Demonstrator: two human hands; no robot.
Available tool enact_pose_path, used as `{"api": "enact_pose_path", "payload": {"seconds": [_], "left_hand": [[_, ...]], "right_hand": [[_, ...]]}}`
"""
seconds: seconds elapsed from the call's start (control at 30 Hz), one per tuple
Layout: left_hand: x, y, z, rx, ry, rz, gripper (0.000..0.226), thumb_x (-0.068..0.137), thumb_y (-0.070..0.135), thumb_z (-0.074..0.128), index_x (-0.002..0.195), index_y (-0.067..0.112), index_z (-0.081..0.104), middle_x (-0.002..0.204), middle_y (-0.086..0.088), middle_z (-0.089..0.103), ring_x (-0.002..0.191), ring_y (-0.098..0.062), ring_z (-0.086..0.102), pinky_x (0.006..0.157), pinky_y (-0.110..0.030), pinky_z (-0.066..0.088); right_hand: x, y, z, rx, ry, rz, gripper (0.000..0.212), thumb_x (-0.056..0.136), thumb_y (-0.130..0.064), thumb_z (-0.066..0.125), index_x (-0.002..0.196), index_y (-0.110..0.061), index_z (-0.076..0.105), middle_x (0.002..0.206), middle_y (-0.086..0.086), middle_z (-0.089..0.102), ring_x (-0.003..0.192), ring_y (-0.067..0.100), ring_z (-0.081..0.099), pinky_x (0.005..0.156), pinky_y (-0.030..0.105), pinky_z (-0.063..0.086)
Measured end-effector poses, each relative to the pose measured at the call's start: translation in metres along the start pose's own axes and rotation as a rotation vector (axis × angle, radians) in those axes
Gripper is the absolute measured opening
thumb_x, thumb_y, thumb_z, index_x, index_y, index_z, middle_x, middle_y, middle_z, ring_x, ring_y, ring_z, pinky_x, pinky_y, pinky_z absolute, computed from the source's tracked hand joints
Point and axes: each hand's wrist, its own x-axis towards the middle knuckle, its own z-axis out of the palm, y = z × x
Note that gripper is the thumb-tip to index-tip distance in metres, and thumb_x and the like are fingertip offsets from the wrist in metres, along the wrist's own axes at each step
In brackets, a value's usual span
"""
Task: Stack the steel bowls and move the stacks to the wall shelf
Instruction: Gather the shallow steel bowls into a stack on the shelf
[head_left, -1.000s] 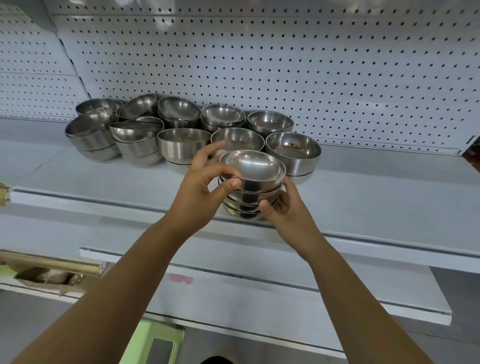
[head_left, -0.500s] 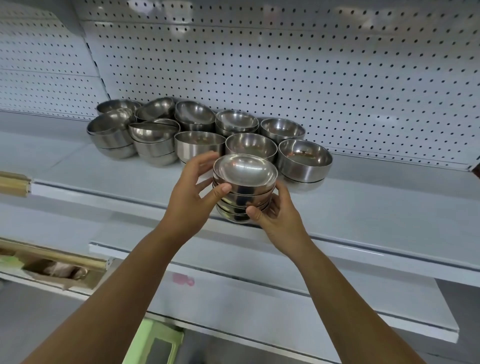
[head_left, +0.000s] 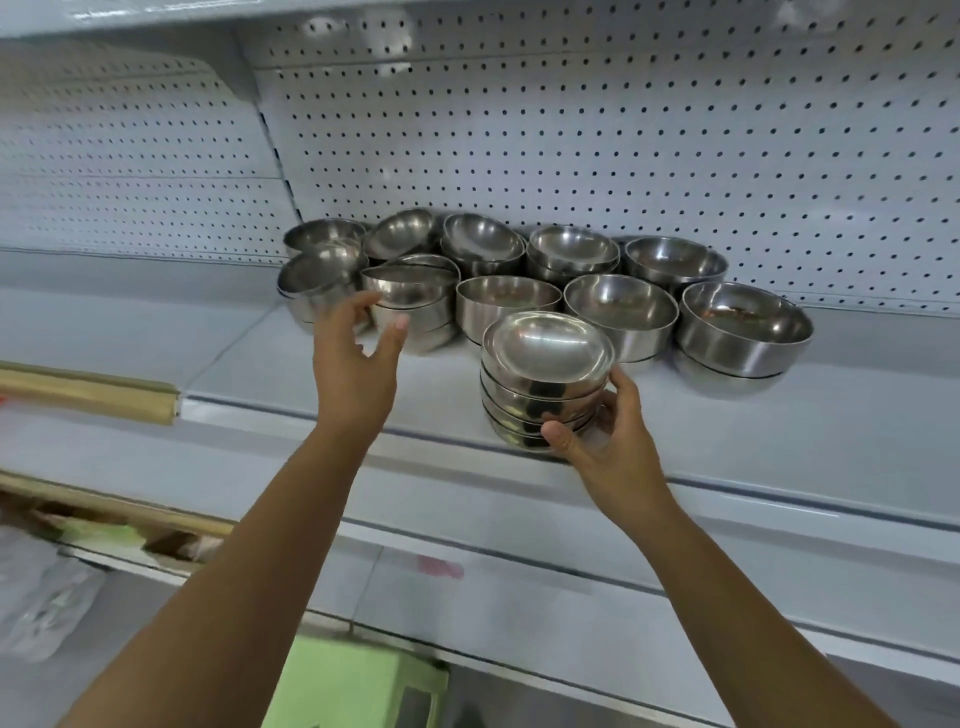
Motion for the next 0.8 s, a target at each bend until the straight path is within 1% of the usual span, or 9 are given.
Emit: {"api": "enact_pose_path", "payload": {"seconds": [0.07, 0.13, 0.2, 0.3, 0.4, 0.53, 0.63, 0.73, 0.8], "left_hand": [[0.021, -0.008, -0.001, 0.038, -0.048, 0.009, 0.039, 0.096, 0.031, 0.071, 0.133, 0.026, 0.059, 0.131, 0.003, 0.053, 0.111, -0.005, 0.053, 0.092, -0.002, 0.041], [0.040, -0.017, 0.000, 0.085, -0.090, 0.037, 0.046, 0.095, 0.029, 0.072, 0.139, 0.024, 0.057, 0.135, -0.006, 0.049, 0.104, -0.003, 0.049, 0.082, 0.008, 0.030], [0.056, -0.025, 0.002, 0.135, -0.129, 0.075, 0.049, 0.095, 0.029, 0.072, 0.142, 0.022, 0.056, 0.134, -0.012, 0.047, 0.108, -0.006, 0.044, 0.088, 0.004, 0.027], [0.073, -0.039, 0.007, 0.165, -0.192, 0.044, 0.049, 0.094, 0.035, 0.073, 0.140, 0.024, 0.058, 0.133, -0.016, 0.048, 0.124, -0.022, 0.045, 0.107, -0.023, 0.033], [0.078, -0.053, 0.010, 0.126, -0.198, 0.053, 0.043, 0.091, 0.036, 0.075, 0.131, 0.023, 0.063, 0.128, -0.014, 0.051, 0.115, -0.022, 0.051, 0.108, -0.040, 0.044], [0.083, -0.062, 0.011, 0.064, -0.168, 0.121, 0.027, 0.088, 0.036, 0.078, 0.110, 0.027, 0.066, 0.123, -0.011, 0.056, 0.093, 0.001, 0.050, 0.098, -0.034, 0.050], [0.091, -0.068, 0.010, 0.039, -0.185, 0.143, 0.025, 0.086, 0.040, 0.078, 0.103, 0.024, 0.069, 0.114, -0.016, 0.062, 0.093, -0.007, 0.057, 0.094, -0.033, 0.053], [0.093, -0.062, 0.008, -0.007, -0.185, 0.146, 0.027, 0.087, 0.037, 0.079, 0.107, 0.021, 0.070, 0.117, -0.009, 0.057, 0.099, -0.003, 0.055, 0.093, -0.016, 0.046], [0.092, -0.052, 0.005, -0.077, -0.170, 0.143, 0.025, 0.087, 0.031, 0.079, 0.108, 0.022, 0.068, 0.118, -0.001, 0.050, 0.103, -0.007, 0.055, 0.094, -0.013, 0.042]], "right_hand": [[0.001, 0.001, 0.007, 0.004, 0.026, 0.000, 0.102, 0.069, -0.053, 0.081, 0.153, -0.034, 0.029, 0.129, -0.029, 0.054, 0.120, -0.016, 0.051, 0.091, 0.001, 0.042], [0.000, 0.004, 0.012, 0.002, 0.040, 0.005, 0.100, 0.071, -0.053, 0.082, 0.154, -0.030, 0.032, 0.135, -0.025, 0.056, 0.126, -0.010, 0.053, 0.098, 0.009, 0.045], [-0.001, 0.005, 0.014, -0.005, 0.045, 0.020, 0.096, 0.072, -0.052, 0.081, 0.153, -0.030, 0.034, 0.137, -0.022, 0.057, 0.126, -0.010, 0.054, 0.099, 0.009, 0.046], [-0.002, 0.004, 0.014, -0.021, 0.055, 0.037, 0.086, 0.073, -0.048, 0.081, 0.147, -0.030, 0.040, 0.134, -0.018, 0.061, 0.124, -0.007, 0.057, 0.099, 0.012, 0.047], [-0.003, 0.004, 0.014, -0.039, 0.080, 0.044, 0.082, 0.077, -0.039, 0.080, 0.147, -0.021, 0.043, 0.133, -0.012, 0.063, 0.123, -0.003, 0.059, 0.098, 0.012, 0.048], [-0.005, 0.004, 0.016, -0.083, 0.113, 0.037, 0.068, 0.084, -0.026, 0.079, 0.143, -0.018, 0.046, 0.129, -0.013, 0.064, 0.115, -0.010, 0.060, 0.090, 0.007, 0.046], [-0.005, 0.003, 0.017, -0.091, 0.132, 0.033, 0.073, 0.080, -0.034, 0.081, 0.142, -0.019, 0.047, 0.130, -0.013, 0.064, 0.118, -0.007, 0.060, 0.092, 0.009, 0.047], [-0.005, 0.003, 0.018, -0.104, 0.145, 0.037, 0.073, 0.079, -0.038, 0.085, 0.140, -0.019, 0.050, 0.127, -0.013, 0.067, 0.121, 0.001, 0.061, 0.096, 0.014, 0.049], [-0.006, 0.002, 0.019, -0.118, 0.152, 0.034, 0.077, 0.074, -0.047, 0.081, 0.139, -0.020, 0.051, 0.128, -0.013, 0.067, 0.123, 0.004, 0.060, 0.101, 0.019, 0.049]]}}
